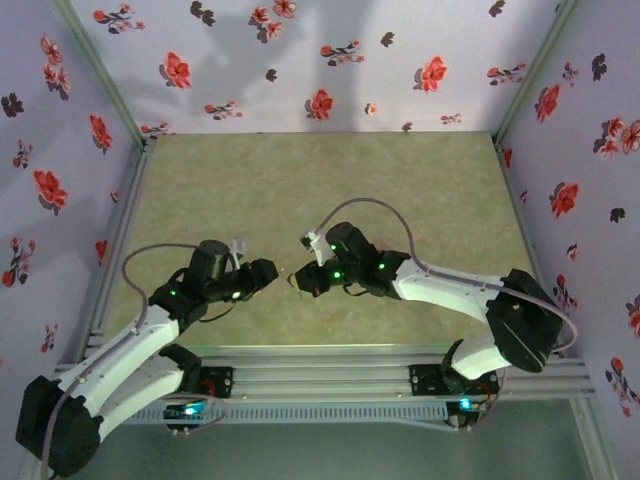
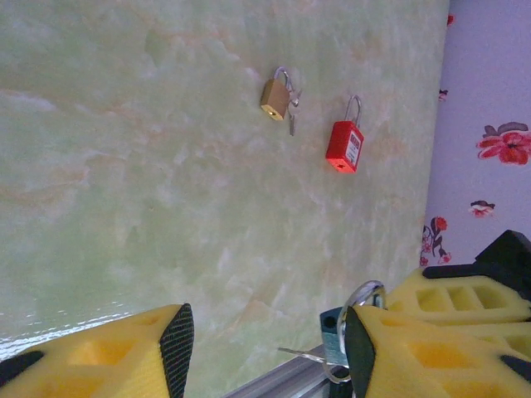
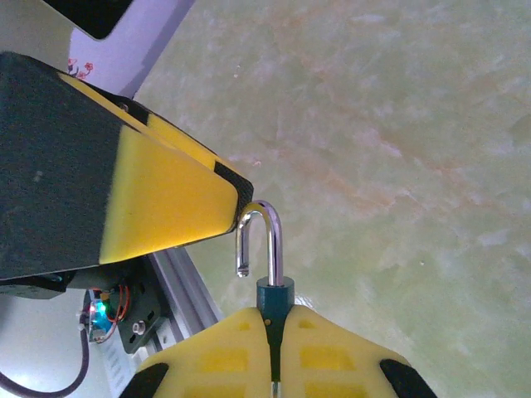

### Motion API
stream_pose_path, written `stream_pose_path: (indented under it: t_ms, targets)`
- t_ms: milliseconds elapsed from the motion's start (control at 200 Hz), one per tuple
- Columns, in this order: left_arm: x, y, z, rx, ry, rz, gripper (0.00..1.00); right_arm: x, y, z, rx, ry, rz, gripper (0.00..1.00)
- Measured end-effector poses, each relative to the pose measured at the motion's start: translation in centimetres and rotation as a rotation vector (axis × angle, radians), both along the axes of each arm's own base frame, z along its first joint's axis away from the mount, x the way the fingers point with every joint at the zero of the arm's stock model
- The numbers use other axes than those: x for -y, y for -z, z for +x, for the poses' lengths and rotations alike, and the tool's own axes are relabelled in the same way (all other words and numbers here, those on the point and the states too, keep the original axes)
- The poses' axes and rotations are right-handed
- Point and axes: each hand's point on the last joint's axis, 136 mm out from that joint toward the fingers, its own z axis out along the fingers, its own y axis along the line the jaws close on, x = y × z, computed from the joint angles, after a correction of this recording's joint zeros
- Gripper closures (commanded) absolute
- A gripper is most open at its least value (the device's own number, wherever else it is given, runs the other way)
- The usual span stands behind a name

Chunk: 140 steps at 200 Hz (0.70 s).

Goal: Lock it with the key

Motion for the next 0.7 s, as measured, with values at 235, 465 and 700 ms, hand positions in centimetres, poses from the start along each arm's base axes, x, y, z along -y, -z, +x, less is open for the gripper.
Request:
stream_pose_path:
  t_ms: [235,465,700]
  targets:
    - [-0.1,0.3,-0.1,-0.010,0.004,0.012,0.46,0.0,-0.1,-0.4,-0.012,-0.017,0.008,1.00]
    - [-0.6,-0.9,0.7,0.017,-0.015,0.012,0.44,0.0,0.1,-0.8,-0.025,-0.032,0.010,1.00]
    - [-0.9,-2.0,1.1,0.039,-0.021,-0.028,0.39,0.0,0.0,-1.0,-0.037,-0.050,0.023,1.00]
